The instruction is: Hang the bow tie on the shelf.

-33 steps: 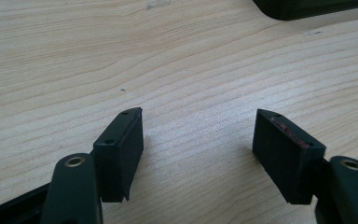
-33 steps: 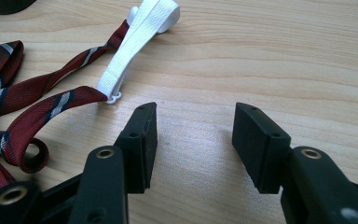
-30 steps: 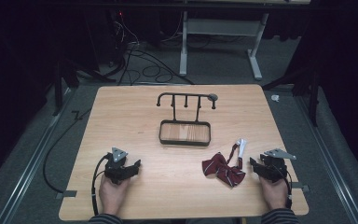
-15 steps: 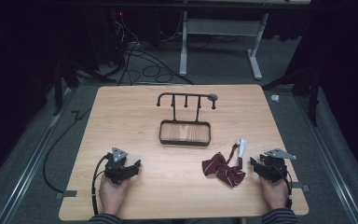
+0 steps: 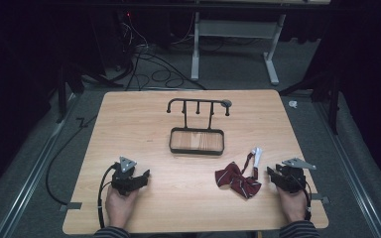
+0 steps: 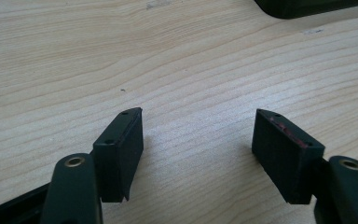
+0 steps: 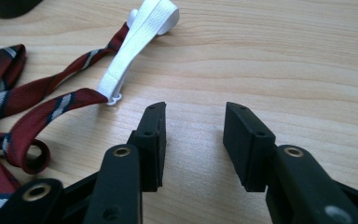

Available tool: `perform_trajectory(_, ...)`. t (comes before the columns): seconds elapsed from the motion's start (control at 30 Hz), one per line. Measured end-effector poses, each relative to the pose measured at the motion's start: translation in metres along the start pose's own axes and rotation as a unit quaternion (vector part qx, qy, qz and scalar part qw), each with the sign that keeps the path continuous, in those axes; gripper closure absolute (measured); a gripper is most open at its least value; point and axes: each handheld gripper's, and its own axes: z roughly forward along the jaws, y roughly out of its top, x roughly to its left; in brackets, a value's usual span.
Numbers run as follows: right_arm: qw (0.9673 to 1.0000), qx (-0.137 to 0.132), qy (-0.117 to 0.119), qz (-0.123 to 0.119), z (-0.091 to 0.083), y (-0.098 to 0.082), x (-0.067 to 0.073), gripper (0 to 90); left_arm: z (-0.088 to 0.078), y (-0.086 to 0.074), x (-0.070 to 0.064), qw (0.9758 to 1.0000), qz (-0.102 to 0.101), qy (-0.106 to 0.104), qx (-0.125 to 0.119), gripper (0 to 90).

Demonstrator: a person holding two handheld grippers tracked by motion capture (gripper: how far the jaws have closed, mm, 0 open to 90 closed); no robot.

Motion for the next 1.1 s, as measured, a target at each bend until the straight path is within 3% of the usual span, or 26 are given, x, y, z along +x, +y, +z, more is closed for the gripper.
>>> perform_trajectory(0.63, 0.9984, -0.03, 0.047, 0.006, -0.031, 0.007, 0.017, 63.9, 0.0, 0.0, 0.001, 1.0, -0.004, -0.003, 0.0, 34.2)
perform_trajectory(1.1, 0.9966, -0.025, 0.078, -0.008, -0.024, 0.02, 0.039, 63.1, 0.0, 0.0, 0.001, 1.0, -0.004, -0.004, -0.001, 34.0)
